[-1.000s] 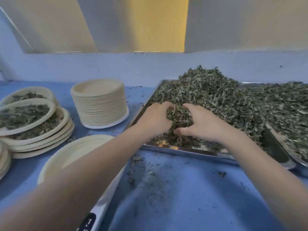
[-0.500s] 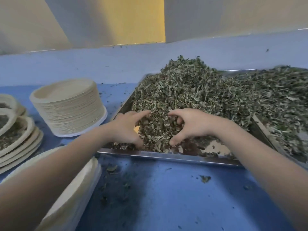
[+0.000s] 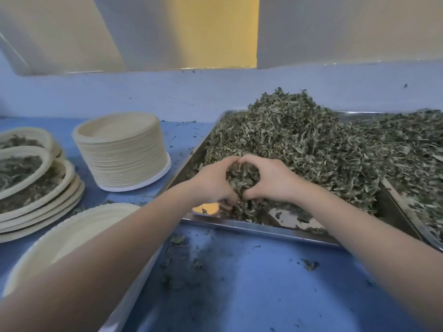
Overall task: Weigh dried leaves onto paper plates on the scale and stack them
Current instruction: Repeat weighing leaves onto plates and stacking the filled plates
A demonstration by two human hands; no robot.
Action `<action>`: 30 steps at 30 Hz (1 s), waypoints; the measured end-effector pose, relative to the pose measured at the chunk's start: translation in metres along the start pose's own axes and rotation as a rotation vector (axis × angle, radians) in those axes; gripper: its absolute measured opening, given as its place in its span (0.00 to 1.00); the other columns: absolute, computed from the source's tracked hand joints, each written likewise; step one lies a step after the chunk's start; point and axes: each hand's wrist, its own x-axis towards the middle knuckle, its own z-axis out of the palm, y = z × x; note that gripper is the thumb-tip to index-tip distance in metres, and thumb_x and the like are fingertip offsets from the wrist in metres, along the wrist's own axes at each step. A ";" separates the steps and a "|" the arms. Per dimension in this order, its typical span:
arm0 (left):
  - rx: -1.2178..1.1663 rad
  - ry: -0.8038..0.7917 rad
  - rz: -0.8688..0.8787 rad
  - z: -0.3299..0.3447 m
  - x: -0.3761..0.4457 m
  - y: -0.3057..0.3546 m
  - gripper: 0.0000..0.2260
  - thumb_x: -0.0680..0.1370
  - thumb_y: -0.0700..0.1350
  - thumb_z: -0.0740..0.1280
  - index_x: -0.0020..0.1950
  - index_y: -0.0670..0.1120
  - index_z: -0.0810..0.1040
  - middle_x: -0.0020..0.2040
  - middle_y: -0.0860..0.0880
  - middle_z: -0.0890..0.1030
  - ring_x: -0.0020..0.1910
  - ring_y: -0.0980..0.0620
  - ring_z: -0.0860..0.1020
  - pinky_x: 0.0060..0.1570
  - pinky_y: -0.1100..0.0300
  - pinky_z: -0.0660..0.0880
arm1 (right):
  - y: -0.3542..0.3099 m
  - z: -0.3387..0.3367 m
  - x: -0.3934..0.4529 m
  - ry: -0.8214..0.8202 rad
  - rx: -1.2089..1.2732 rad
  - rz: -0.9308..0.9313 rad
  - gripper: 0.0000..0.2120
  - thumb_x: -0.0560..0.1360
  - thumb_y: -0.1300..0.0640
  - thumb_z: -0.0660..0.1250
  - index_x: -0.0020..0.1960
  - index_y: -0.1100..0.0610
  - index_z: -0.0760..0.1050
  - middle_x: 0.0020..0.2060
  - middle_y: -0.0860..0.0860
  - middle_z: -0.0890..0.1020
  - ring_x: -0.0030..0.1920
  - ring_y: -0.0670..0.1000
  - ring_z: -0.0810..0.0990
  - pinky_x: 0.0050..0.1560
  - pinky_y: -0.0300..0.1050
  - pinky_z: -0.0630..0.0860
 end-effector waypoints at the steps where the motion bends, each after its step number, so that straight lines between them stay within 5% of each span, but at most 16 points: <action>1: 0.004 0.031 0.023 -0.004 -0.002 0.003 0.41 0.67 0.29 0.71 0.73 0.55 0.61 0.59 0.48 0.70 0.35 0.50 0.79 0.34 0.57 0.80 | -0.001 -0.004 0.000 0.034 0.044 0.000 0.33 0.65 0.58 0.75 0.66 0.45 0.67 0.44 0.50 0.81 0.26 0.43 0.75 0.26 0.35 0.71; 5: -0.138 0.103 0.069 -0.020 -0.010 0.013 0.37 0.66 0.28 0.71 0.71 0.52 0.67 0.59 0.46 0.70 0.45 0.46 0.79 0.43 0.52 0.81 | -0.017 -0.021 -0.001 0.103 0.083 -0.022 0.27 0.66 0.59 0.73 0.60 0.43 0.71 0.35 0.48 0.79 0.20 0.40 0.68 0.21 0.32 0.65; 9: -0.257 0.124 0.112 -0.041 -0.028 0.017 0.32 0.65 0.26 0.70 0.64 0.50 0.72 0.49 0.43 0.78 0.34 0.50 0.80 0.34 0.57 0.80 | -0.047 -0.031 -0.005 0.126 0.105 -0.063 0.26 0.66 0.59 0.73 0.59 0.42 0.71 0.34 0.44 0.77 0.19 0.39 0.70 0.20 0.31 0.64; 12: -0.308 0.164 0.107 -0.062 -0.052 0.006 0.29 0.62 0.28 0.71 0.58 0.51 0.73 0.49 0.39 0.80 0.42 0.42 0.81 0.46 0.48 0.81 | -0.077 -0.028 -0.008 0.123 0.138 -0.123 0.26 0.65 0.59 0.73 0.59 0.42 0.72 0.37 0.39 0.74 0.28 0.41 0.78 0.22 0.28 0.68; 15: -0.344 0.230 0.134 -0.083 -0.082 -0.012 0.27 0.61 0.27 0.72 0.50 0.53 0.75 0.42 0.45 0.82 0.39 0.50 0.80 0.42 0.56 0.80 | -0.112 -0.013 -0.010 0.100 0.144 -0.187 0.26 0.65 0.57 0.73 0.60 0.41 0.72 0.36 0.38 0.73 0.43 0.42 0.80 0.26 0.28 0.68; 18: -0.324 0.334 0.131 -0.104 -0.119 -0.032 0.26 0.56 0.32 0.73 0.47 0.55 0.76 0.36 0.54 0.82 0.35 0.58 0.80 0.37 0.64 0.78 | -0.147 0.009 -0.011 0.071 0.172 -0.290 0.27 0.66 0.58 0.73 0.62 0.44 0.72 0.39 0.38 0.71 0.27 0.33 0.74 0.24 0.28 0.65; 22: -0.308 0.352 0.085 -0.122 -0.165 -0.058 0.27 0.55 0.36 0.73 0.50 0.56 0.77 0.45 0.47 0.84 0.46 0.46 0.82 0.48 0.51 0.80 | -0.179 0.036 -0.014 -0.014 0.215 -0.365 0.28 0.65 0.58 0.73 0.62 0.43 0.72 0.46 0.41 0.78 0.43 0.39 0.79 0.37 0.31 0.75; 23: -0.298 0.348 0.073 -0.124 -0.174 -0.062 0.27 0.56 0.36 0.73 0.51 0.56 0.77 0.46 0.46 0.84 0.48 0.44 0.82 0.51 0.48 0.79 | -0.183 0.043 -0.014 -0.045 0.242 -0.372 0.26 0.65 0.59 0.73 0.61 0.44 0.72 0.44 0.40 0.79 0.41 0.40 0.80 0.36 0.34 0.76; 25: -0.301 0.307 0.050 -0.125 -0.187 -0.073 0.28 0.59 0.33 0.75 0.51 0.58 0.76 0.48 0.47 0.83 0.47 0.48 0.82 0.49 0.52 0.80 | -0.186 0.056 -0.015 -0.107 0.291 -0.393 0.24 0.64 0.62 0.73 0.56 0.44 0.74 0.36 0.36 0.80 0.33 0.38 0.79 0.29 0.29 0.72; 27: -0.292 0.215 0.033 -0.123 -0.197 -0.082 0.31 0.64 0.31 0.76 0.55 0.61 0.75 0.53 0.52 0.81 0.46 0.56 0.82 0.44 0.62 0.80 | -0.185 0.064 -0.015 -0.199 0.233 -0.405 0.24 0.64 0.59 0.75 0.55 0.40 0.74 0.42 0.36 0.80 0.37 0.41 0.81 0.31 0.30 0.74; 30: -0.135 0.133 -0.012 -0.128 -0.208 -0.089 0.37 0.65 0.42 0.78 0.66 0.68 0.67 0.63 0.62 0.72 0.48 0.63 0.79 0.42 0.67 0.77 | -0.183 0.060 -0.018 -0.382 0.091 -0.354 0.28 0.60 0.43 0.78 0.56 0.29 0.72 0.51 0.33 0.75 0.42 0.43 0.83 0.36 0.36 0.78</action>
